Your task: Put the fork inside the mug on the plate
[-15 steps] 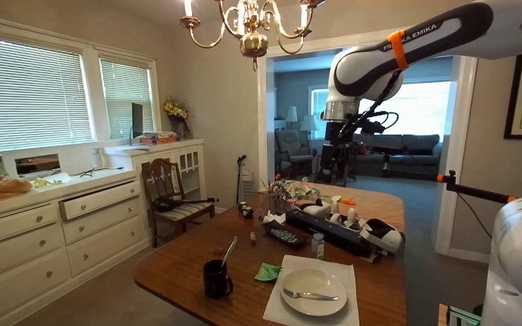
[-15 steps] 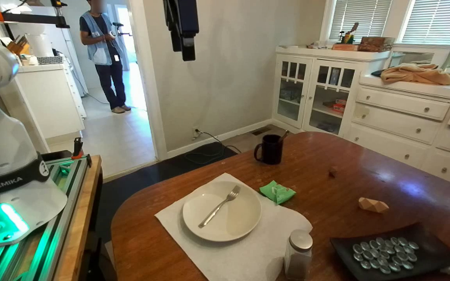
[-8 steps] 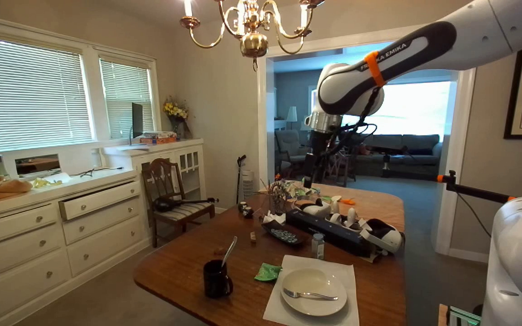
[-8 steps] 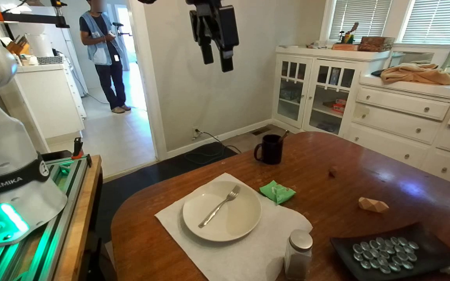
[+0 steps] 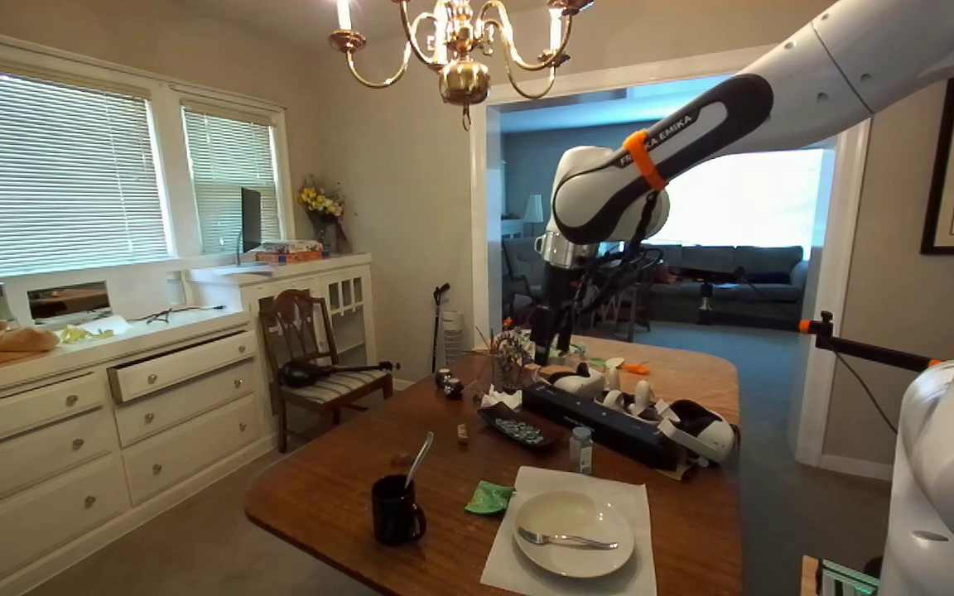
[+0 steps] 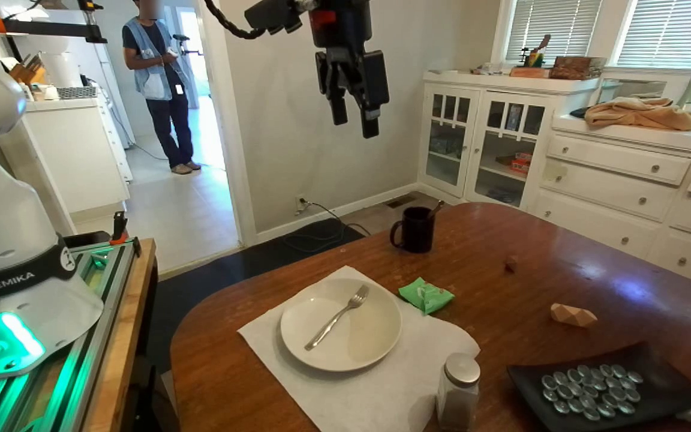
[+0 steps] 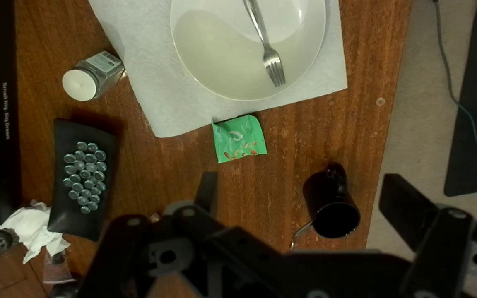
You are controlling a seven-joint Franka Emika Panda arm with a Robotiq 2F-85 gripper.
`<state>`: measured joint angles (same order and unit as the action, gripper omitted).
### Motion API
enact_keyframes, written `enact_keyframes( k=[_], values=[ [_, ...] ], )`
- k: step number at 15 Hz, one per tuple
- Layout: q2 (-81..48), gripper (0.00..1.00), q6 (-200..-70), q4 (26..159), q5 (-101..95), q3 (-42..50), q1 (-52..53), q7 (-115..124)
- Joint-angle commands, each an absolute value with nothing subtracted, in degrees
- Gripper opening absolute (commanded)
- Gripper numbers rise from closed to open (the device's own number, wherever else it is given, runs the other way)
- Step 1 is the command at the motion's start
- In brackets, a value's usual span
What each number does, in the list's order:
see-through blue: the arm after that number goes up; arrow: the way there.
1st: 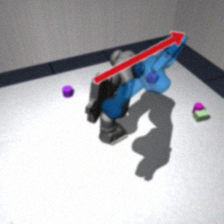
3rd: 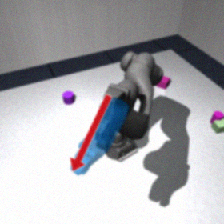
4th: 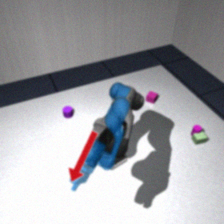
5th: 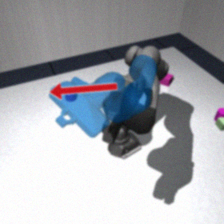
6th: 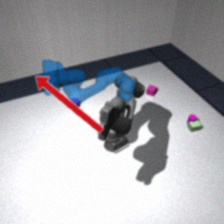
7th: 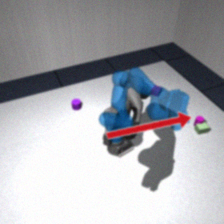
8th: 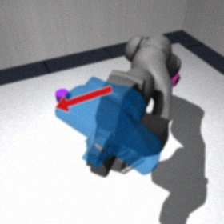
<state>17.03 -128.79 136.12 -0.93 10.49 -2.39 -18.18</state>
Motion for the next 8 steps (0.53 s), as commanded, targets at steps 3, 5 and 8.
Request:
enact_keyframes(
  k=[3, 5, 8],
  values=[
    [17.16, 1.0, -128.65, 135.96, -0.72, 9.91, -3.06, -18.32],
    [14.76, 1.0, -128.75, 134.94, 0.47, 10.1, -2.56, -18.78],
    [10.14, 1.0, -129.62, 133.26, 1.69, 9.84, -1.84, -19.24]
  ],
)
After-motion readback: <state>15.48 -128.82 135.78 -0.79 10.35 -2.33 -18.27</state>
